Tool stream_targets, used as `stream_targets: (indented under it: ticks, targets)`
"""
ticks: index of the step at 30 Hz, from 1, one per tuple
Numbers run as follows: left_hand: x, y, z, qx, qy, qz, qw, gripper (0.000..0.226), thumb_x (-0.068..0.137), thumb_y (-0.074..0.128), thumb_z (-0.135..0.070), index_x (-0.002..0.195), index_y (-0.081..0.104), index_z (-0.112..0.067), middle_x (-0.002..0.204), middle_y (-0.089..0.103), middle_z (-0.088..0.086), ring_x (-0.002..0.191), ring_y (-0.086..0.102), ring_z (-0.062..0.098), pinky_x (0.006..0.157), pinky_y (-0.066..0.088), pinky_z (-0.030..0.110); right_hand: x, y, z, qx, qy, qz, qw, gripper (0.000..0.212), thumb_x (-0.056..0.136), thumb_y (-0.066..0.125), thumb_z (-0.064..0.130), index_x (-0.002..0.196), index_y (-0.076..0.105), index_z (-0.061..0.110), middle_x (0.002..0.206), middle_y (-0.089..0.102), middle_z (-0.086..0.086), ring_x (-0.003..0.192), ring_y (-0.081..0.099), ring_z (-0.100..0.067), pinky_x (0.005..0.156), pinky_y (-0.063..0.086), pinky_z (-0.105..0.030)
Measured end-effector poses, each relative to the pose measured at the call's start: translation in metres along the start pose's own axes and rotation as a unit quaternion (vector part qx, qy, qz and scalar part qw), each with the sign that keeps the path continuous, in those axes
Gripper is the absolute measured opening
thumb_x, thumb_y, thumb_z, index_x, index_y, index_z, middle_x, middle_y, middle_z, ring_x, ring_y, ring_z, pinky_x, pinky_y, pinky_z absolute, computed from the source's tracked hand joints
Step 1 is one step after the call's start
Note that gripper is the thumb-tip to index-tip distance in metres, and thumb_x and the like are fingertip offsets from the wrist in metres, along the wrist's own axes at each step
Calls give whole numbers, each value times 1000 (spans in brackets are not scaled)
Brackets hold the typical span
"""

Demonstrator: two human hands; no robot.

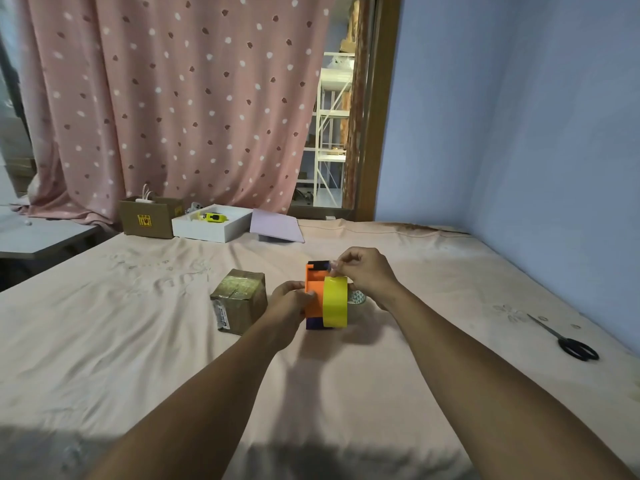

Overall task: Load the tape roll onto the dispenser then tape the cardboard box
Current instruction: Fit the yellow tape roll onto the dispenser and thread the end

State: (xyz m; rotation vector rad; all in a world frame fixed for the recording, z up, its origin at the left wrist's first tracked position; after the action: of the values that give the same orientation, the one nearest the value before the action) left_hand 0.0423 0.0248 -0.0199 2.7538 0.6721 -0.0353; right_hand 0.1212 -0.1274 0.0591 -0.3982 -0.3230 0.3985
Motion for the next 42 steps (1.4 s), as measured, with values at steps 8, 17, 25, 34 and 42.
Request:
stream_targets:
  ticks: [8,17,25,34,42]
  targets:
    - [-4,0,-2,-27,-16,17,999,21,93,53,7,113,57,4,82,60,16,66,54,26,59,44,33,-2,20,-6,91,34,-58,994,18,87,79,30,74,73,19,81,80,2,92,73,-17,70,56,-32]
    - [-16,10,4,-54,-5,104,993,56,82,79,-27,121,61,9,103,72,21,94,72,32,88,57,46,-4,42,-5,98,29,-47,994,15,87,79,21,75,73,15,76,79,0,80,76,-12,75,57,-29]
    - [-20,6,25,91,-4,51,995,46,62,91,-33,92,68,-7,91,70,10,80,68,21,70,53,34,-5,41,-11,-63,0,6,998,16,82,79,28,69,72,22,76,78,5,74,74,-15,74,61,-39]
    - [-31,1,32,98,-32,115,988,21,81,82,-13,99,78,-4,91,76,10,84,71,23,85,58,39,2,16,12,-321,-104,90,937,22,77,82,47,84,81,26,79,71,9,82,66,-17,62,49,-29]
    - [-44,-3,40,108,-3,147,983,35,73,84,-17,103,78,-1,96,76,13,88,70,26,86,57,41,1,12,4,-265,-108,16,958,18,78,83,42,78,78,24,79,74,7,80,68,-18,70,55,-34]
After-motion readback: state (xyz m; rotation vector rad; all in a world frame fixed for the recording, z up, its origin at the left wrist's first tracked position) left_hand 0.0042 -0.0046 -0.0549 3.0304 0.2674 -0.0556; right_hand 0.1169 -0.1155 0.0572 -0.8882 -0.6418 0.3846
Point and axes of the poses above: each hand's wrist, its own x-axis towards the middle knuckle, its own y-axis out of the palm, z = x × y, the point moved 3 cm from there along x, towards the middle knuckle
